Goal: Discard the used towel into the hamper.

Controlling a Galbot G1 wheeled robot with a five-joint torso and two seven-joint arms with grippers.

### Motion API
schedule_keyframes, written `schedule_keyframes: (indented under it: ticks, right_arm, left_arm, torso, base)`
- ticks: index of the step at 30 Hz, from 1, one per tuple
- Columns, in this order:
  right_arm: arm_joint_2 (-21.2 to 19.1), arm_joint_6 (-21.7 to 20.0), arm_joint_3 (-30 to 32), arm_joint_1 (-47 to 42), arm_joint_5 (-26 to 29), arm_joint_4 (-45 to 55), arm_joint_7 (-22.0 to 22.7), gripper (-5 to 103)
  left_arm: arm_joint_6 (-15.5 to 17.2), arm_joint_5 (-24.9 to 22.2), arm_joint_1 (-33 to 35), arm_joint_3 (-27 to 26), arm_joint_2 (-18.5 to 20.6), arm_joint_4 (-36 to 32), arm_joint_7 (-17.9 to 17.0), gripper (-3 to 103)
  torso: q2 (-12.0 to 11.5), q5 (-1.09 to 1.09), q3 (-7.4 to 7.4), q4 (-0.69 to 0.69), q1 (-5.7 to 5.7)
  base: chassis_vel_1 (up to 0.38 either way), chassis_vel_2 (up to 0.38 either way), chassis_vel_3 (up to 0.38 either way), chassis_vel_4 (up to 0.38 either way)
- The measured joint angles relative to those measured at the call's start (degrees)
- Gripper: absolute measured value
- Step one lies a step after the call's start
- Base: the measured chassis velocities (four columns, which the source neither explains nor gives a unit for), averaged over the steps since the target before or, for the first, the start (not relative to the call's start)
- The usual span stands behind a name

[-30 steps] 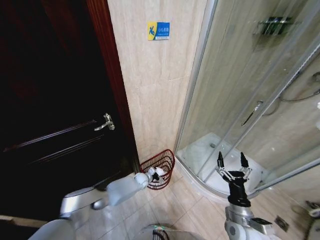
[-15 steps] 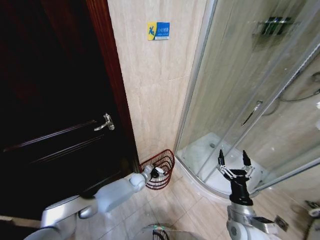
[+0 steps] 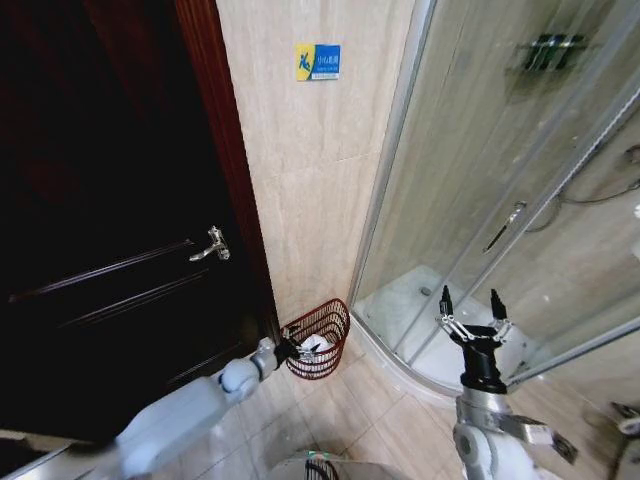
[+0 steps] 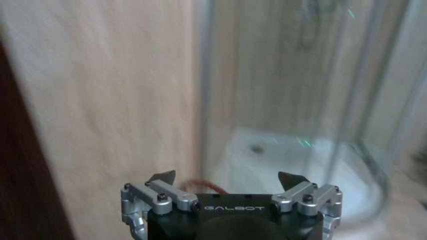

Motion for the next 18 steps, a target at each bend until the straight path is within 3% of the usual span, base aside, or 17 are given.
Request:
schedule_keyframes:
  ticks: [1, 3, 5, 8, 9, 13, 14, 18]
  right_arm:
    - [0.0, 0.0, 0.0, 0.0, 0.0, 0.0, 0.0, 100]
    - [-0.19, 0.2, 0.64, -0.66, 0.03, -0.52, 0.84, 100]
    - [-0.21, 0.19, 0.76, -0.76, 0.05, -0.53, 1.14, 100]
    - [-0.44, -0.68, 0.52, -0.9, 0.1, 0.03, 3.01, 100]
    - [-0.44, -0.68, 0.52, -0.9, 0.1, 0.03, 3.01, 100]
    - [-0.78, -2.03, -0.27, -1.36, -0.38, 1.94, 4.44, 100]
    - [-0.78, -2.03, -0.27, -1.36, -0.38, 1.94, 4.44, 100]
    - [-1.12, -3.32, -1.03, -2.5, -0.46, 5.23, 5.65, 100]
  left_arm:
    - [0.0, 0.0, 0.0, 0.0, 0.0, 0.0, 0.0, 102]
    - [0.0, 0.48, 5.46, -6.58, -0.3, -2.92, -0.06, 100]
    - [0.05, 0.53, 6.88, -8.06, -0.42, -3.59, -0.06, 99]
    - [1.02, 1.7, 14.86, -17.78, -3.1, -7.08, -0.01, 99]
    - [1.02, 1.7, 14.86, -17.78, -3.1, -7.08, -0.01, 99]
    - [1.12, 5.33, 22.05, -30.97, -12.84, -11.75, 2.02, 100]
    - [1.12, 5.33, 22.05, -30.97, -12.84, -11.75, 2.02, 100]
    - [0.51, 9.91, 26.74, -36.74, -20.53, -15.45, 3.68, 100]
  torso:
    - [0.0, 0.0, 0.0, 0.0, 0.0]
    - [0.0, 0.02, 0.0, 0.0, 0.0]
    - [0.0, 0.01, 0.0, 0.0, 0.0]
    - [0.0, 0.02, 0.0, 0.02, -0.01]
    - [0.0, 0.02, 0.0, 0.02, -0.01]
    - [0.0, 0.03, 0.0, 0.01, 0.0]
    - [0.0, 0.03, 0.0, 0.01, 0.0]
    - [0.0, 0.02, 0.0, 0.02, -0.01]
  base:
    - [0.0, 0.0, 0.0, 0.0]
    - [0.0, 0.0, 0.0, 0.0]
    - [0.0, 0.0, 0.0, 0.0]
    - [0.0, 0.0, 0.0, 0.0]
    - [0.0, 0.0, 0.0, 0.0]
    - [0.0, 0.0, 0.0, 0.0]
    - [0.0, 0.0, 0.0, 0.0]
    - [0.0, 0.0, 0.0, 0.0]
